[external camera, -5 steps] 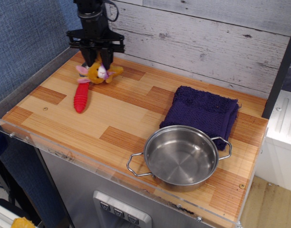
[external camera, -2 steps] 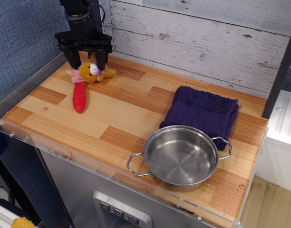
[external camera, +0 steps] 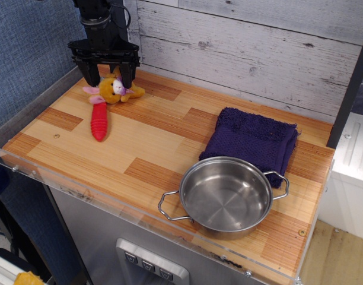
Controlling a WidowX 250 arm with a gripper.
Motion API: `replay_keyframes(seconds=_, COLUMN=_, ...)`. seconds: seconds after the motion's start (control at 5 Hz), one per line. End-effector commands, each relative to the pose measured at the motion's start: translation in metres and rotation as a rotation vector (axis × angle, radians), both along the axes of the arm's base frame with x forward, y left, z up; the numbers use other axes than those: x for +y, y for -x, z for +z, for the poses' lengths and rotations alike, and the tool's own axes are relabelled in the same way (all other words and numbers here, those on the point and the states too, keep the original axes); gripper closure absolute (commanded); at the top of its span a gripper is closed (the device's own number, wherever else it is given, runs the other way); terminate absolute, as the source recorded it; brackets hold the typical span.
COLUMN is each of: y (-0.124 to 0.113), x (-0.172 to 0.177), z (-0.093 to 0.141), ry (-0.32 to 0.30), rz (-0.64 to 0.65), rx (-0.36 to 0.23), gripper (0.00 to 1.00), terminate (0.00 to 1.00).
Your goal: Move the toy to the corner of the table
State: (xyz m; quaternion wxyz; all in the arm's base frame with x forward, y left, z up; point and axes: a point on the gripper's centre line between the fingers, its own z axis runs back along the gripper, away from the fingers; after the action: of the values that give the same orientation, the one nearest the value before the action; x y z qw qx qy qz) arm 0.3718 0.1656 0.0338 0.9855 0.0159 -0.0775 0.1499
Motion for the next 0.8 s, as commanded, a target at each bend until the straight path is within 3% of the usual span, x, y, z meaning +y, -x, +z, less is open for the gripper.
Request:
replay_keyframes(seconds=0.0, y=-0.009, x=-0.018, z=0.053, ry=-0.005, rz=-0.040, rx=-0.085, gripper=0.00, terminate=0.00)
replay_keyframes(seconds=0.4, y=-0.015, x=-0.039, z=0.108, ry=-0.056, rz=-0.092, rx=-0.189, gripper=0.00, terminate=0.00)
replay_keyframes(seconds=0.6, y=-0.015, x=-0.051, z=0.123, ry=-0.067, rz=-0.114, rx=-0.209, gripper=0.00, terminate=0.00)
